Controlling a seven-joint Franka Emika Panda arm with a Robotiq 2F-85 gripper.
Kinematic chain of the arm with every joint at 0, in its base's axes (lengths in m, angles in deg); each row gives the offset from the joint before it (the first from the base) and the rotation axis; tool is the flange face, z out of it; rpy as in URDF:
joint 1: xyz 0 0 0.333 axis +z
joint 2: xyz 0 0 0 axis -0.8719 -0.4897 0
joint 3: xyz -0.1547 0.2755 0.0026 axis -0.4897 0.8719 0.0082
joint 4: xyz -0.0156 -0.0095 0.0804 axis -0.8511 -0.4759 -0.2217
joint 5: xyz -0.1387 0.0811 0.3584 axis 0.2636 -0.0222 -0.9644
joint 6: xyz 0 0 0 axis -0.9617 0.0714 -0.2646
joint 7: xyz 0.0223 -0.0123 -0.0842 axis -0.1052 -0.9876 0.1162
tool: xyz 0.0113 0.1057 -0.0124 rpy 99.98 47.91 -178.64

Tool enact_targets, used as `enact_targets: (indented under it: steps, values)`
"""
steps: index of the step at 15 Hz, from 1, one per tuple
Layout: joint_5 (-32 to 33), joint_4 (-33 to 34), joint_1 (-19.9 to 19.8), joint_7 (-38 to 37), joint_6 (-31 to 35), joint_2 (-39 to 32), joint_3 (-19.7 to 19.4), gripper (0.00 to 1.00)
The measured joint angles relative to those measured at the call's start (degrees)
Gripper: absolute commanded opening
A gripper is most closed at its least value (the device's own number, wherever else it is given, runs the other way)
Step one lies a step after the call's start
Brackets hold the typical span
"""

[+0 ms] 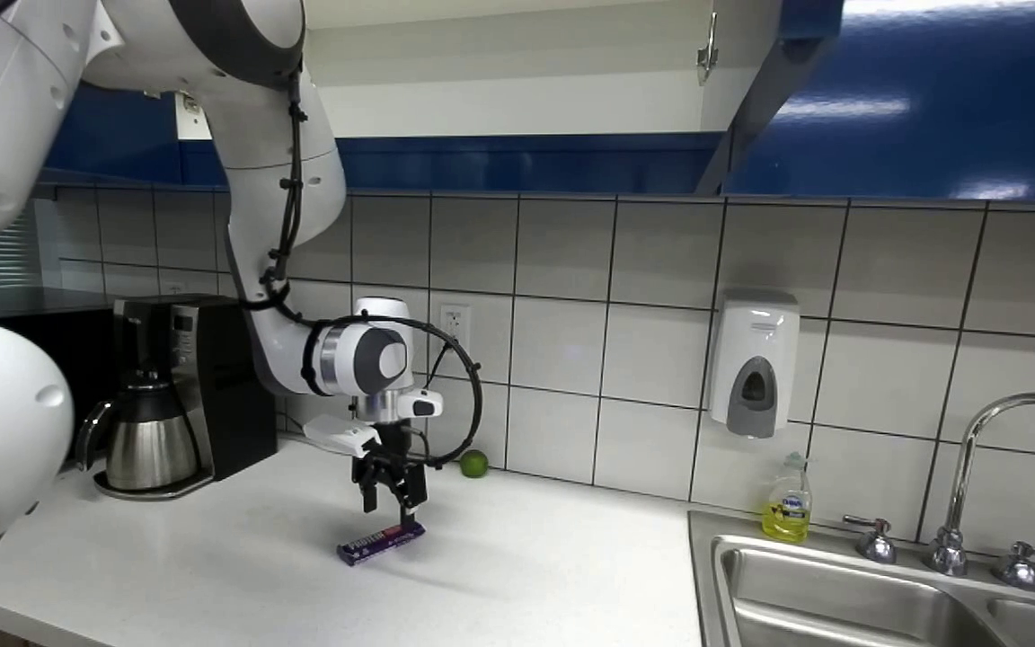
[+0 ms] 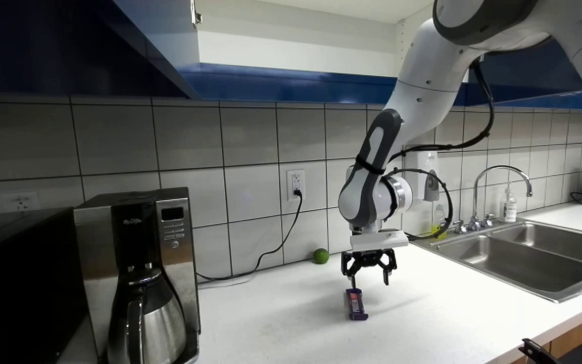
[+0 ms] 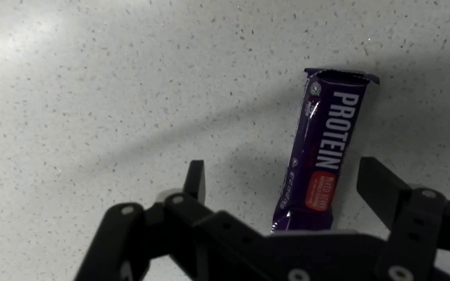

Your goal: Put the purple pack inside the cabinet

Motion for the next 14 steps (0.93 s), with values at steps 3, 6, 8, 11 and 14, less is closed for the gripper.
enact_targets:
  steps: [3, 6, 8, 11, 14]
  values:
    - [0.0, 1.2, 0.8, -1.1, 1.0, -2.6, -0.6, 1.0]
    - [0.0, 2.8, 1.4, -1.7, 2.1, -5.2, -1.2, 1.0]
    - [0.0, 4.0, 1.8, -1.7, 2.7, -6.6, -1.4, 1.0]
    - [0.0, 5.8, 2.5, -1.7, 3.5, -8.2, -1.5, 1.0]
    - [0.0, 7.2, 3.4, -1.7, 3.6, -9.4, -1.5, 1.0]
